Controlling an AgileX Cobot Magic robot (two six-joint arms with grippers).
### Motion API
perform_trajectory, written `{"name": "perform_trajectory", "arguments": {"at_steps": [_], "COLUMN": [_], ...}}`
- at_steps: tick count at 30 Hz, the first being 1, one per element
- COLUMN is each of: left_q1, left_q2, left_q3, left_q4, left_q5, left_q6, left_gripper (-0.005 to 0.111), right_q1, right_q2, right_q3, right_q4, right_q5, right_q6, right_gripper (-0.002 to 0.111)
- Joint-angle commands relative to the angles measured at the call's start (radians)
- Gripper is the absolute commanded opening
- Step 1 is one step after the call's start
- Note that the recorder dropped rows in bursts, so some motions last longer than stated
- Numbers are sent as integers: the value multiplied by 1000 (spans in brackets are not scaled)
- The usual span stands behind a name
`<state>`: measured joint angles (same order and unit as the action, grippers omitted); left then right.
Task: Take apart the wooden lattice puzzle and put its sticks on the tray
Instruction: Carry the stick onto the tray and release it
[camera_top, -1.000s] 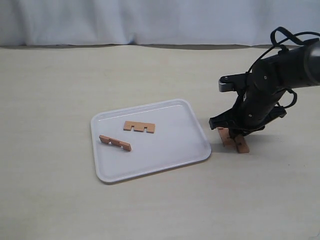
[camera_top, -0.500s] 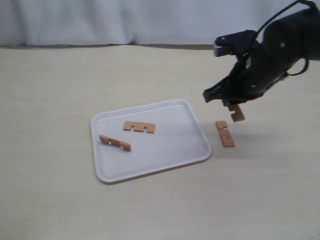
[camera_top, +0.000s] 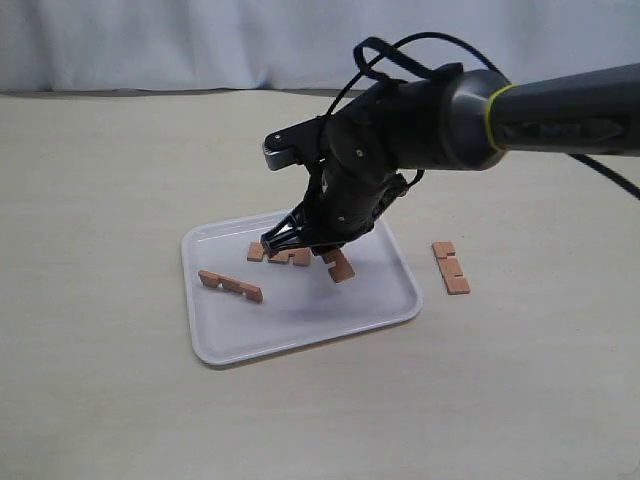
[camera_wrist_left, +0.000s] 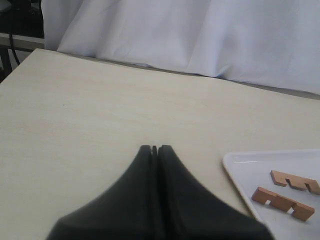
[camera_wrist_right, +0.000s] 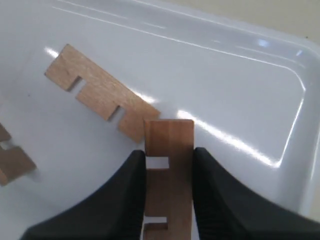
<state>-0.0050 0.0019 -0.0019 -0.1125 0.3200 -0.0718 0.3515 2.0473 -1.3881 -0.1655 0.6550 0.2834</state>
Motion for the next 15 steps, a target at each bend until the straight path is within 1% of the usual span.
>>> {"name": "perform_trajectory", "arguments": {"at_steps": [1, 3, 5, 6, 8, 10, 15], "left_q1": [-7, -7, -7, -7, -7, -7, -7], "left_q2": [-2, -2, -2, -2, -2, -2, -2], "left_q3": [2, 2, 2, 2, 2, 2, 2], "left_q4": [-1, -1, -1, -1, -1, -1, -1], "left_q5": [-11, -11, -11, -11, -11, -11, -11], "left_q6": [-3, -3, -3, -3, -3, -3, -3], "left_gripper": [0, 0, 0, 0, 0, 0, 0], "right_q1": [-2, -2, -2, -2, 1, 3, 7], "right_q2": [50, 59, 61, 48, 26, -9, -122], "right_q3": [-25, -25, -25, -25, -25, -25, -25], "right_q4": [-79, -119, -124, -124, -108, -74, -112], "right_q5": [2, 7, 7, 9, 9, 9, 105], "right_q6": [94, 144, 158, 154, 134, 84, 29], "right_gripper": [15, 23, 35, 48, 57, 61, 61]}}
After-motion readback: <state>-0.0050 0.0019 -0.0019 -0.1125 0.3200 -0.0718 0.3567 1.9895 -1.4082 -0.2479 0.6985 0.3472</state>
